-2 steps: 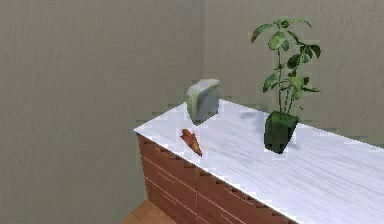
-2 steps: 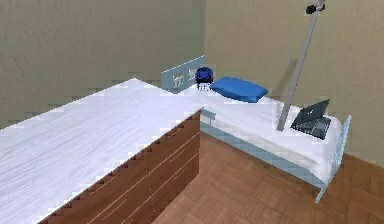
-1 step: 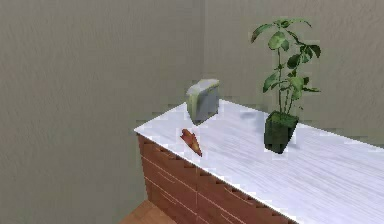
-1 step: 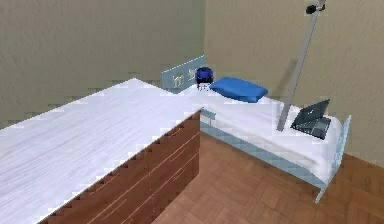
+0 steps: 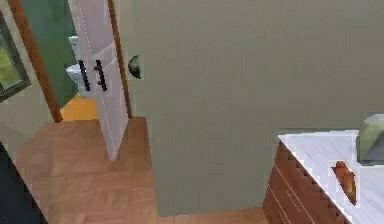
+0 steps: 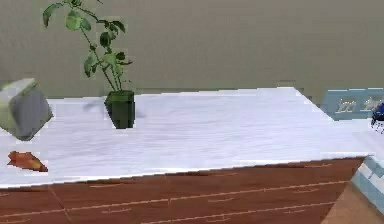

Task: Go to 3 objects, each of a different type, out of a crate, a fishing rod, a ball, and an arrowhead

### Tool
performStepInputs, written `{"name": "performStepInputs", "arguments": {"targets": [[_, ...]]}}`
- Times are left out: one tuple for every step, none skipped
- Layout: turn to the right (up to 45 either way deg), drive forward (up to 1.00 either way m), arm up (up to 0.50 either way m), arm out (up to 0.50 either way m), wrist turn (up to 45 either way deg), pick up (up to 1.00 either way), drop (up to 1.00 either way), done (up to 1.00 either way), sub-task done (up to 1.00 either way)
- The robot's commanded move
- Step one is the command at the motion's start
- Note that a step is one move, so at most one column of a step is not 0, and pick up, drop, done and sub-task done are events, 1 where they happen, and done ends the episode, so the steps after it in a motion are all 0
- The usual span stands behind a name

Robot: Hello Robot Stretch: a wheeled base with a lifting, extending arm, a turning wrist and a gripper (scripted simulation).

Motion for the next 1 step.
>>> {"name": "performStepInputs", "arguments": {"targets": [[-33.0, 0.00, 0.00, 0.00, 0.0, 0.00, 0.00, 0.00, 0.00]]}}
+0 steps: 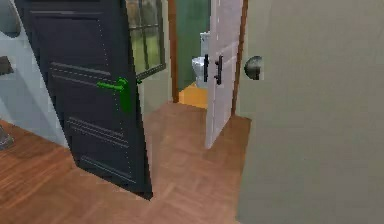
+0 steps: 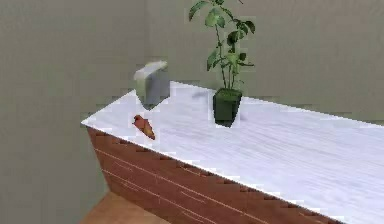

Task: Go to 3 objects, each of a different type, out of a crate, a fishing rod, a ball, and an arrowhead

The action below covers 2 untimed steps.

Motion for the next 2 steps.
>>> {"name": "performStepInputs", "arguments": {"targets": [[0.0, 1.00, 0.00, 0.00, 0.0, 0.00, 0.00, 0.00, 0.00], [-6.0, 0.00, 0.00, 0.00, 0.0, 0.00, 0.00, 0.00, 0.00]]}}
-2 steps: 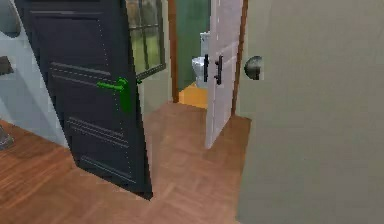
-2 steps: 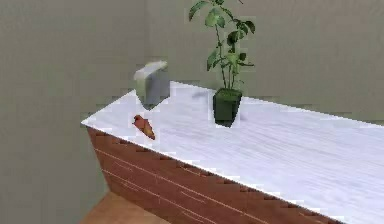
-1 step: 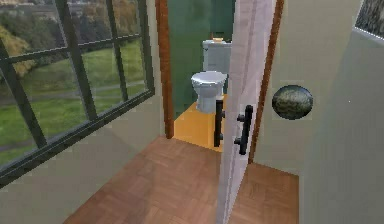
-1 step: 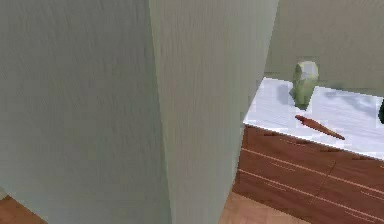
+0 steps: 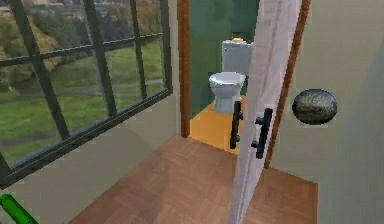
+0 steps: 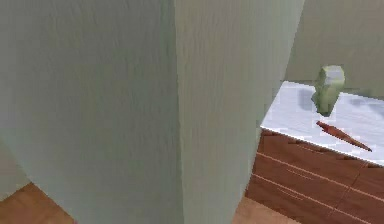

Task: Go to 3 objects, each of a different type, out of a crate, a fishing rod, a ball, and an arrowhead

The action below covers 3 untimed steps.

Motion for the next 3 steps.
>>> {"name": "performStepInputs", "arguments": {"targets": [[0.0, 0.25, 0.00, 0.00, 0.0, 0.00, 0.00, 0.00, 0.00], [-9.0, 0.00, 0.00, 0.00, 0.0, 0.00, 0.00, 0.00, 0.00], [0.0, 0.70, 0.00, 0.00, 0.0, 0.00, 0.00, 0.00, 0.00]]}}
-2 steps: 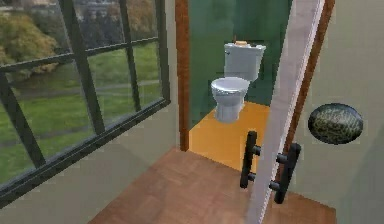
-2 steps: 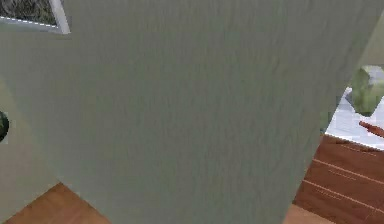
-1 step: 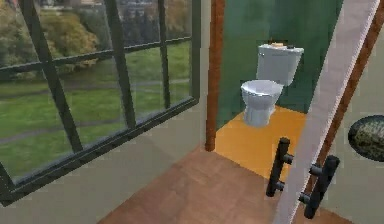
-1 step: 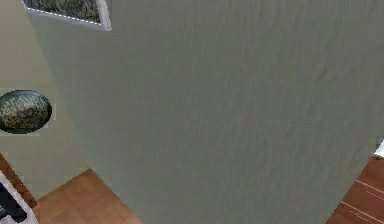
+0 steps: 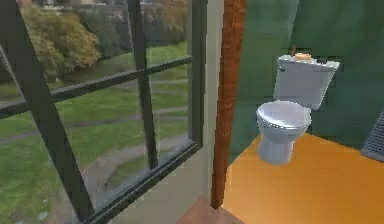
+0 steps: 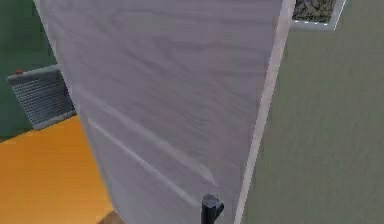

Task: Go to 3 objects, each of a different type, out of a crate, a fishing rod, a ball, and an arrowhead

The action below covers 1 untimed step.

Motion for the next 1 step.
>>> {"name": "performStepInputs", "arguments": {"targets": [[33.0, 0.00, 0.00, 0.00, 0.0, 0.00, 0.00, 0.00, 0.00]]}}
